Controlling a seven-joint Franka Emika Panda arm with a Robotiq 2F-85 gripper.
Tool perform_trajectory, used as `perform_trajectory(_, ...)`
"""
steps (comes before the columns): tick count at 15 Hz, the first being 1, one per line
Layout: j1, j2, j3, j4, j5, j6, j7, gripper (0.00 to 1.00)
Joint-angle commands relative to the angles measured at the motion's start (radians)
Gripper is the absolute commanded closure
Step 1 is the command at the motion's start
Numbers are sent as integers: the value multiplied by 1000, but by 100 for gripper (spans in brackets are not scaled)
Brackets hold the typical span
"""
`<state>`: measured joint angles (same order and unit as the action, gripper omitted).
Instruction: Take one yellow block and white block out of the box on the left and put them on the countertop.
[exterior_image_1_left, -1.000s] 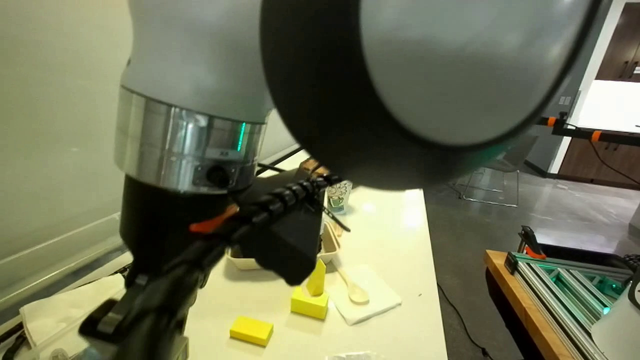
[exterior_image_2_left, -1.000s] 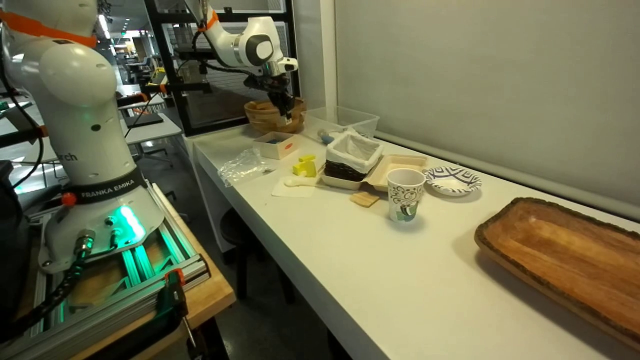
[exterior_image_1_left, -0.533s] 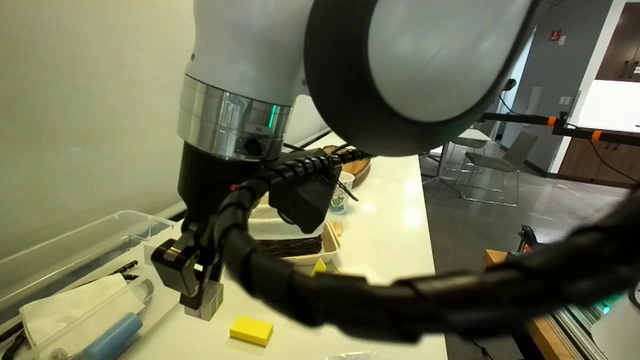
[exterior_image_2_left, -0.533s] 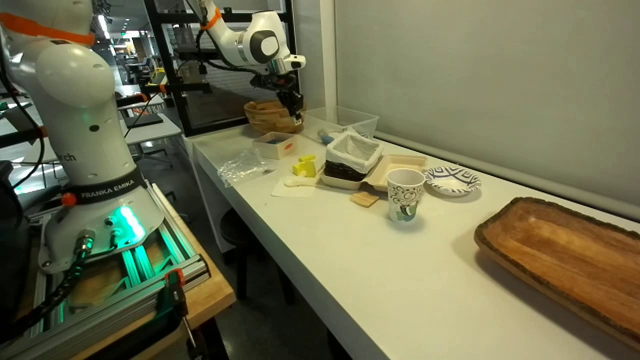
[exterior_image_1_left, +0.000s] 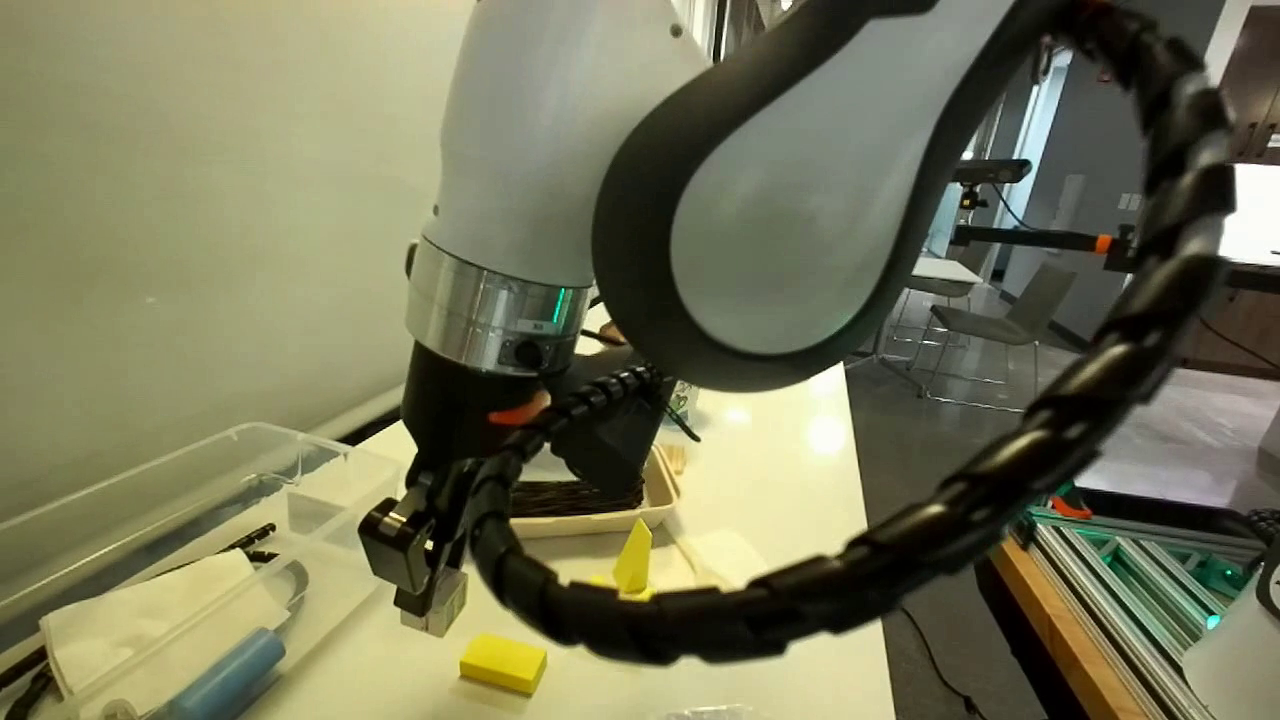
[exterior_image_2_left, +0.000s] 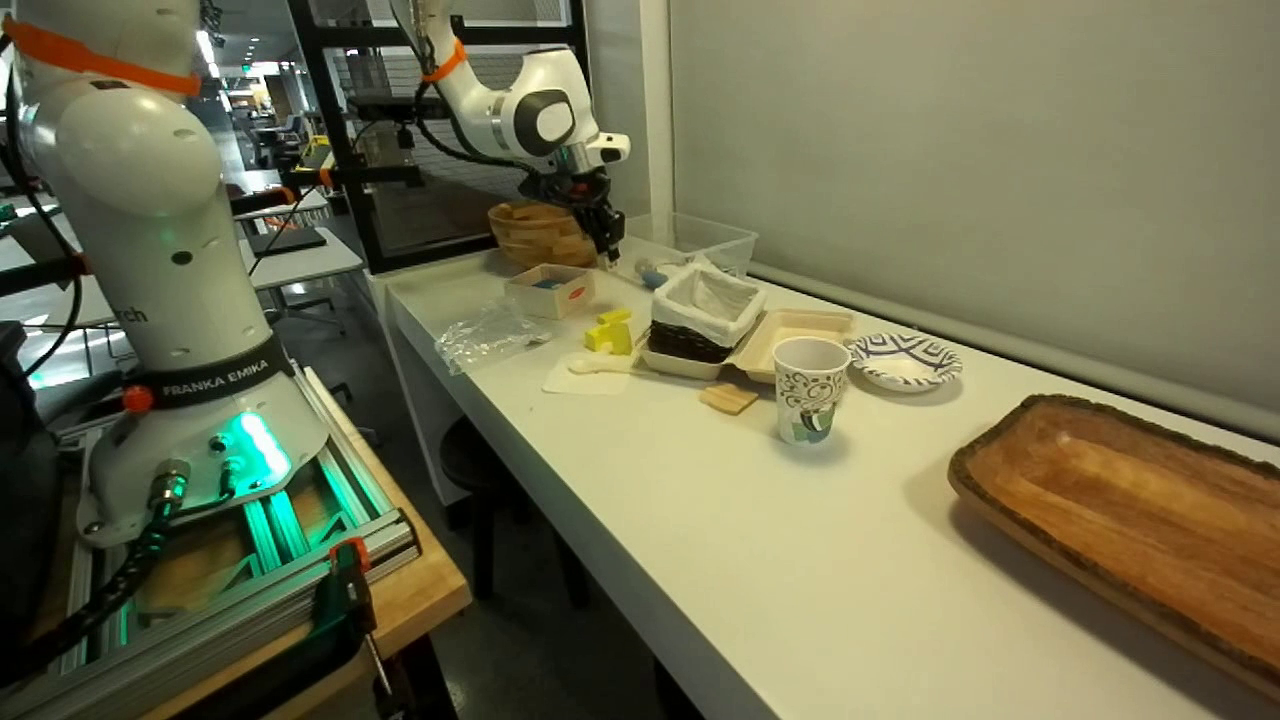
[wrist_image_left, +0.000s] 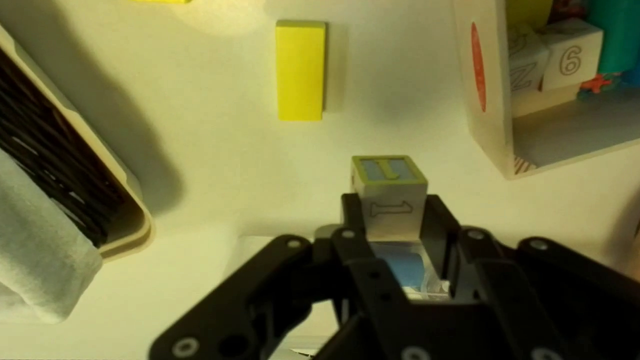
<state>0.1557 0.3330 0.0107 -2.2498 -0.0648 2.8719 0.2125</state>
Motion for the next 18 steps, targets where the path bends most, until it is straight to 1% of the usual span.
perform_trajectory(1,-49,72,56,12,62,75,-88,92)
perform_trajectory(2,-53,87,60,15,65,84,-98,92)
perform_trajectory(5,-87,140,104,31,86,124,-157,92)
perform_trajectory(9,-106,192,116,57,83,124,-184,92)
perform_trajectory(15,-127,226,132,82,88,108,-198,92)
perform_trajectory(16,-114,228,116,86,82,109,-186,42)
perform_trajectory(17,-116,228,119,87,84,99,-187,41)
perform_trajectory(18,-109,225,113,87,82,100,-182,35)
